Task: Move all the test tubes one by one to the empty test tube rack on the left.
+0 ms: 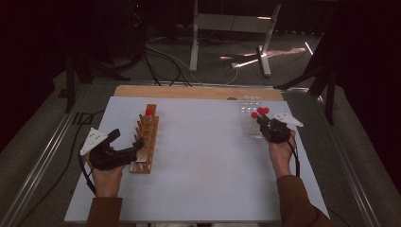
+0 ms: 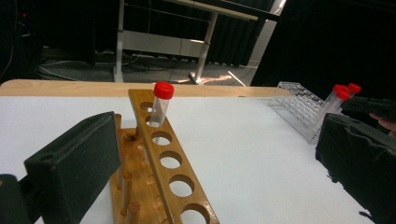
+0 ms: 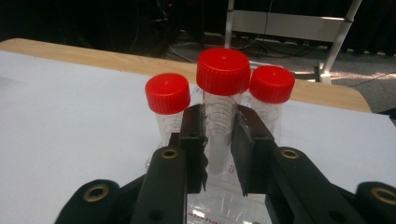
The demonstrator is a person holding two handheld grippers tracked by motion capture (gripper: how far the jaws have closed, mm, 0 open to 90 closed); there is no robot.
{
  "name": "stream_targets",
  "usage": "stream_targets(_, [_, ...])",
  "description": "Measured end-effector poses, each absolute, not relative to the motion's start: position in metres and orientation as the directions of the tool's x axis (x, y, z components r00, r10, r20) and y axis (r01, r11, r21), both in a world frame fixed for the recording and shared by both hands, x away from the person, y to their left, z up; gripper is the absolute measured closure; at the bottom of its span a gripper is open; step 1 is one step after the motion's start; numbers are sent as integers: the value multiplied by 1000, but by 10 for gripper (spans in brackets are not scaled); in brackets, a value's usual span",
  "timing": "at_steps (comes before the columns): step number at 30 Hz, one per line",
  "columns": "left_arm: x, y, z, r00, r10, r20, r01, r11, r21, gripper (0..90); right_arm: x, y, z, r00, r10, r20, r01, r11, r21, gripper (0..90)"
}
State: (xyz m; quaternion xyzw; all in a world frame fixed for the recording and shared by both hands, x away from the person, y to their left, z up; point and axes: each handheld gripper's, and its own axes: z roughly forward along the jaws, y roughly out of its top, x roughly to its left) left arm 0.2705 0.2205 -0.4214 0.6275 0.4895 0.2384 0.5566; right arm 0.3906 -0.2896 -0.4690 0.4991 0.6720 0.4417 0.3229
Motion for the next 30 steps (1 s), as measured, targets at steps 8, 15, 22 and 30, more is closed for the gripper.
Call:
stream_targets(8, [271,221,-422,404,881,-246,351,100,931,6,385,-293,-457,-296,955,20,354,90,931,746])
stream_targets(15, [271,221,-423,401,882,-249,357,100,929,6,379,-294,-442,-309,951,11,320,93,943,747])
stream_targets(22, [272,222,-425,393,884,-253,361,104,927,6,371,-297,-431,-320,947,6,299,95,949,747])
stream_targets(30, [271,222,-425,385,888,-251,364,105,926,6,362,-297,-427,-352,936,8,290,101,952,747])
